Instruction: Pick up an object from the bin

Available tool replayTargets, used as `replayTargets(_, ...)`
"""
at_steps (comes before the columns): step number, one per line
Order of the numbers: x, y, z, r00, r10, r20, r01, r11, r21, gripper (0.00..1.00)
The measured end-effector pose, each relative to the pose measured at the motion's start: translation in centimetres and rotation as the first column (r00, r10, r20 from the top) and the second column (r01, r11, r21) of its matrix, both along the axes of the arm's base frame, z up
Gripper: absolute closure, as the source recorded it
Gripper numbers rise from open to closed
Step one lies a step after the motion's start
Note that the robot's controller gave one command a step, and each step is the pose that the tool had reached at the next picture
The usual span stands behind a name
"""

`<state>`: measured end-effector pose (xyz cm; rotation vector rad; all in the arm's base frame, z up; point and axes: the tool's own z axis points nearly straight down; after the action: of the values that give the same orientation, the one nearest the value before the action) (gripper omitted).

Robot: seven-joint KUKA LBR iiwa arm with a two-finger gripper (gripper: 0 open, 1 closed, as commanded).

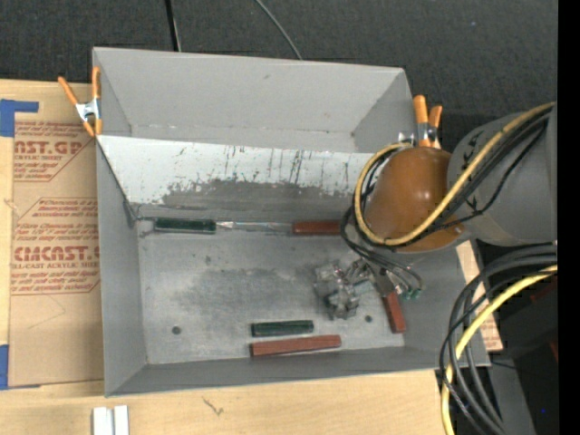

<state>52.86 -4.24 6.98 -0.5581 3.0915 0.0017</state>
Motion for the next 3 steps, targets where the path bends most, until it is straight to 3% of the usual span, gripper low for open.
replayTargets(1,0.8,-0.4,3.0,1.000,0.003,-0.004,-0.003,1.000,0.000,1.00)
replayTargets(2,0.4,2.1,13.0,1.000,0.021,0.002,-0.021,1.000,0.000,1.00)
replayTargets(3,0.4,2.1,13.0,1.000,0.021,0.002,-0.021,1.000,0.000,1.00)
